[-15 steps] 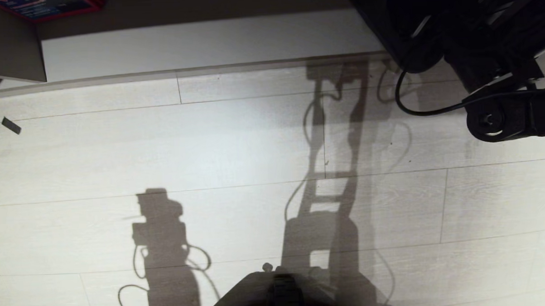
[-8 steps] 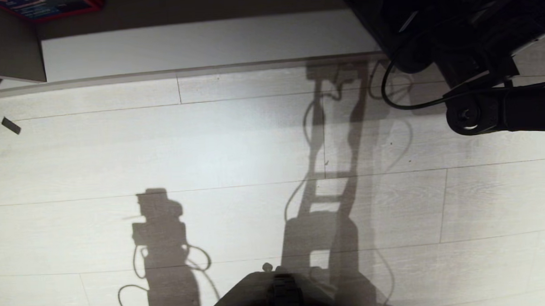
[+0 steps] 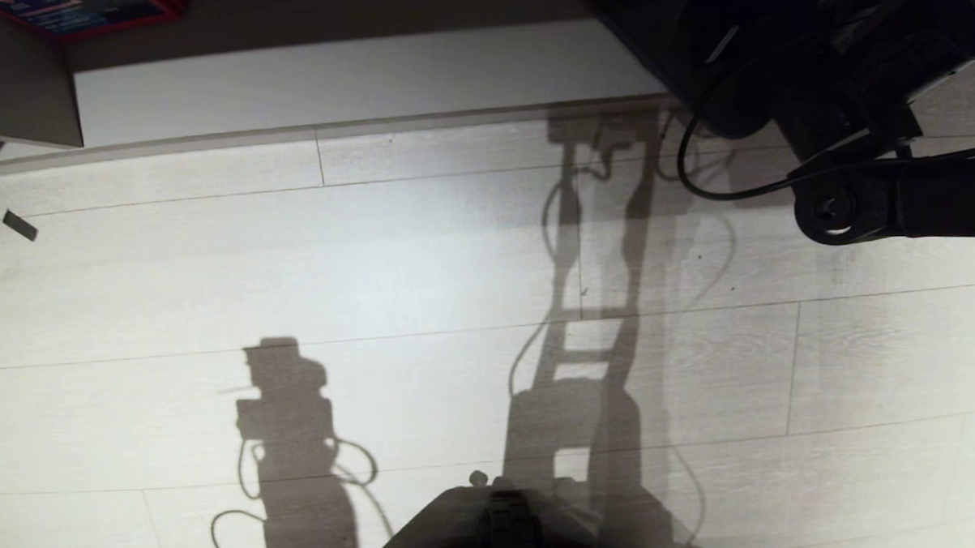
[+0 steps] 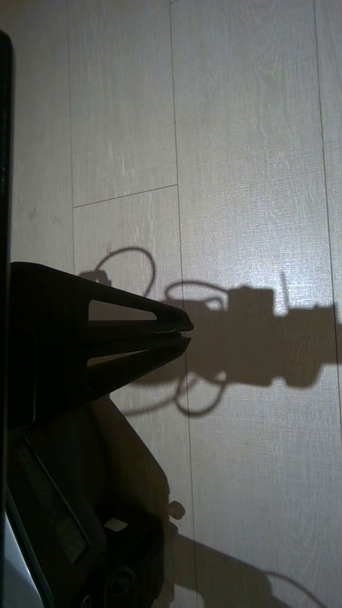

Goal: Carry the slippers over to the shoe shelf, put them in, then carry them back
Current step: Pick up the slippers in the shoe cabinet

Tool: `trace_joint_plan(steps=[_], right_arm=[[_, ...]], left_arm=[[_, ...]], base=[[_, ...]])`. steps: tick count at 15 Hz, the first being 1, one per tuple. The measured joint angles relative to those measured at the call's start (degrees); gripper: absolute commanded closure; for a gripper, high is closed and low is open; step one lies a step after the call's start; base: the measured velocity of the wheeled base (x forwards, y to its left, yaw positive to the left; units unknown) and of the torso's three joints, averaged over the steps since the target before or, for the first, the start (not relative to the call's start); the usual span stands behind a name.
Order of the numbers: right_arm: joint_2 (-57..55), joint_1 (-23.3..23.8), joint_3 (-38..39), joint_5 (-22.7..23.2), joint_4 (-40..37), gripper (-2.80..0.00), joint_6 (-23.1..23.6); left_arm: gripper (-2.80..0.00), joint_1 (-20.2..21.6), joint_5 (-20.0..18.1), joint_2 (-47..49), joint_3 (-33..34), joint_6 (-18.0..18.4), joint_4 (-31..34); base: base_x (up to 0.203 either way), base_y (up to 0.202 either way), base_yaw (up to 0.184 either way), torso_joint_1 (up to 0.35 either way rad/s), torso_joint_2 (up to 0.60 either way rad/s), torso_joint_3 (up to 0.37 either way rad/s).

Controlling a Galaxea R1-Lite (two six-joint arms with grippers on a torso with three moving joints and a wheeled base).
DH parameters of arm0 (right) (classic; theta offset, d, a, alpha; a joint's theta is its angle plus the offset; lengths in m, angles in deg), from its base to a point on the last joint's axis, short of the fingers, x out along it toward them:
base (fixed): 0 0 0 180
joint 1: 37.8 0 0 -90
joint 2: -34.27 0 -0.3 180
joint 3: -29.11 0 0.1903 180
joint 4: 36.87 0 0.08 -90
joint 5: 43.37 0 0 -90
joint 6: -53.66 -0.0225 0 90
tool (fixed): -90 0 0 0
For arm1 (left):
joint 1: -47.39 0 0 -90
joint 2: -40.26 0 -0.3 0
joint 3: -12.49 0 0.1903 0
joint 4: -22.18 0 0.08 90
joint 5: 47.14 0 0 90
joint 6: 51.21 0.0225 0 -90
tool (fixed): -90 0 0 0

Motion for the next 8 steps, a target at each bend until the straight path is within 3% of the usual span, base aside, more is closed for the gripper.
trace_joint_plan(steps=[8], right_arm=[[4.4, 0.0, 5.2, 0.5, -1.3, 0.0, 0.0]], left_arm=[[0.0, 0.0, 0.0, 0.0, 0.0, 0.0, 0.0]], base=[[0.0, 0.0, 0.0, 0.0, 0.0, 0.0]])
